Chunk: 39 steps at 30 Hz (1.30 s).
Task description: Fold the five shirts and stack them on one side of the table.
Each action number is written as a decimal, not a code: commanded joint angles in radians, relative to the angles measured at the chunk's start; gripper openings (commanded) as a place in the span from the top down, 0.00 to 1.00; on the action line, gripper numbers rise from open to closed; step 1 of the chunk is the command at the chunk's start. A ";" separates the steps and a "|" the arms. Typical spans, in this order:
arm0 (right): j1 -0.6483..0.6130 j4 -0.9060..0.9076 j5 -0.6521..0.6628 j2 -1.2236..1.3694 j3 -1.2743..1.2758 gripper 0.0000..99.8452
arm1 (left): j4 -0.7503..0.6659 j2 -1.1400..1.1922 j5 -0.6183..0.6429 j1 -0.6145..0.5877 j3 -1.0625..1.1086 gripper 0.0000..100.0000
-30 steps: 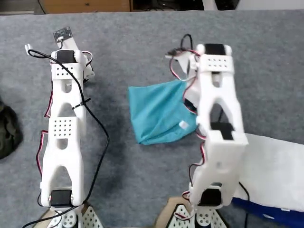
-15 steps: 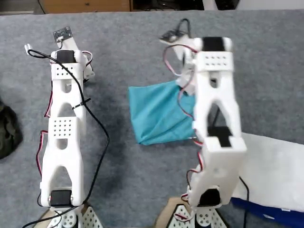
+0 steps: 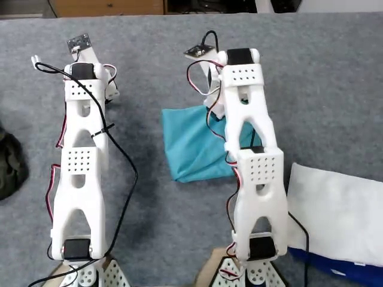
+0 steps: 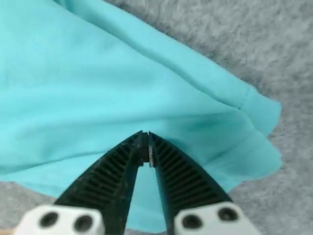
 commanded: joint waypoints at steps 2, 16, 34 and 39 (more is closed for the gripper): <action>0.061 0.021 -0.005 -0.002 0.047 1.00 | -0.008 -0.015 0.003 0.009 -0.040 0.98; 0.183 0.021 0.037 -0.251 0.441 1.00 | -0.014 -0.015 0.003 0.009 -0.040 0.98; 0.369 0.003 0.229 -0.633 0.941 1.00 | -0.011 -0.015 0.003 0.009 -0.040 0.98; 0.332 0.003 0.180 -0.624 0.691 0.99 | -0.009 -0.015 0.003 0.009 -0.040 0.98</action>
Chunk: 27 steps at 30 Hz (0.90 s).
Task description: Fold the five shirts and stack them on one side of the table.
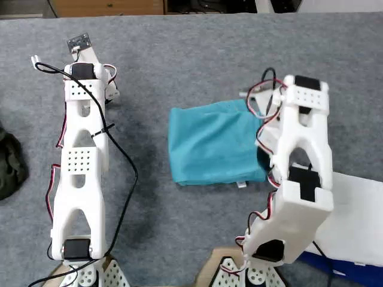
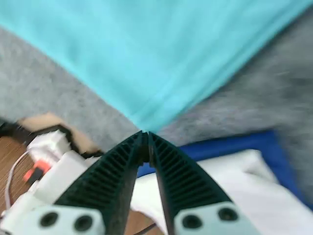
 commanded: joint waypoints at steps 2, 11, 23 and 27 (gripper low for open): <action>-0.059 -0.011 -0.049 -0.025 -0.278 0.99 | -0.008 -0.015 0.003 0.009 -0.038 0.98; -0.127 0.021 -0.124 0.498 -0.840 0.78 | -0.008 -0.015 0.003 0.009 -0.038 0.98; -0.142 0.018 -0.118 0.700 -1.043 0.82 | -0.015 -0.015 0.002 0.009 -0.038 0.98; -0.136 0.017 -0.118 0.723 -1.044 0.91 | -0.015 -0.015 0.002 0.009 -0.038 0.98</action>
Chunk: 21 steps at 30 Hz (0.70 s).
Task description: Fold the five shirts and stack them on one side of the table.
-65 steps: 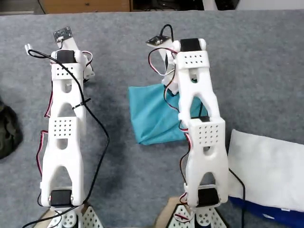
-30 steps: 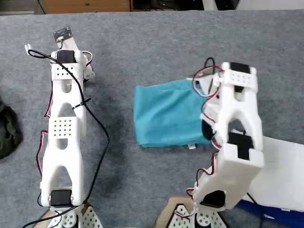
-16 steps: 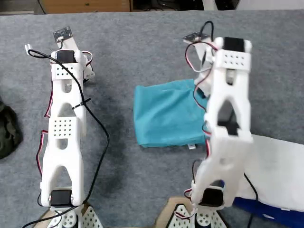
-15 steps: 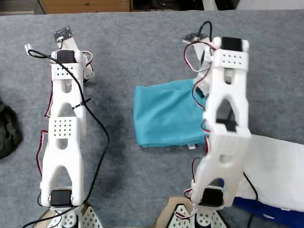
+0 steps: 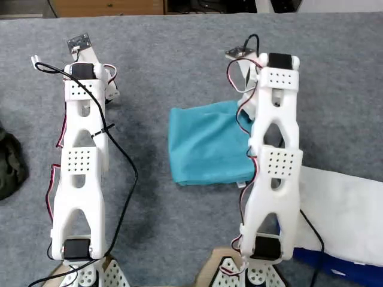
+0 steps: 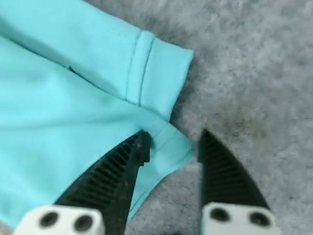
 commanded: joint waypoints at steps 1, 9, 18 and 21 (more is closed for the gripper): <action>-0.008 0.015 0.000 0.004 -0.047 0.93 | -0.015 -0.015 0.002 0.009 -0.038 0.98; -0.002 0.015 -0.003 0.001 -0.105 0.99 | -0.015 -0.015 0.002 0.009 -0.038 0.98; -0.051 0.009 0.000 0.001 -0.340 0.99 | -0.015 -0.015 0.002 0.009 -0.038 0.98; -0.091 -0.025 0.020 0.004 -0.390 0.99 | -0.015 -0.015 0.002 0.009 -0.038 0.98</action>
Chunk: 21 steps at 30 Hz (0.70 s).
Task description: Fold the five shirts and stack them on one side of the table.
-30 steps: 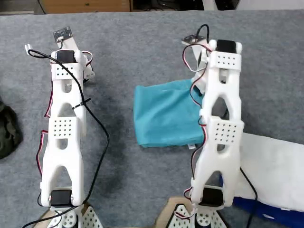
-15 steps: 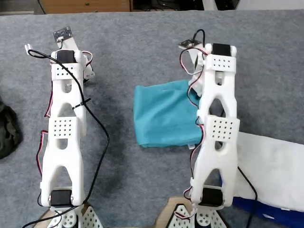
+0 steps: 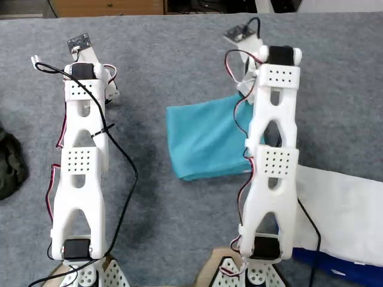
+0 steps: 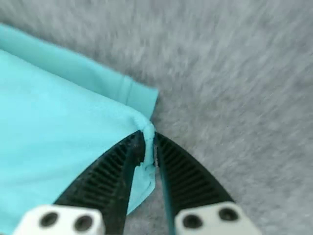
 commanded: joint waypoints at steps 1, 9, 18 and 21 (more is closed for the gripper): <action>-0.051 -0.048 0.028 -0.007 -0.074 0.99 | -0.015 -0.015 0.002 0.009 -0.038 0.98; -0.059 -0.112 0.032 -0.005 0.002 0.99 | -0.015 -0.015 0.002 0.009 -0.038 0.98; -0.025 -0.055 0.032 -0.012 -0.085 0.72 | -0.002 -0.015 -0.044 0.031 -0.038 0.98; -0.022 0.026 0.029 -0.027 -0.213 0.78 | 0.028 -0.024 -0.094 0.072 -0.040 0.98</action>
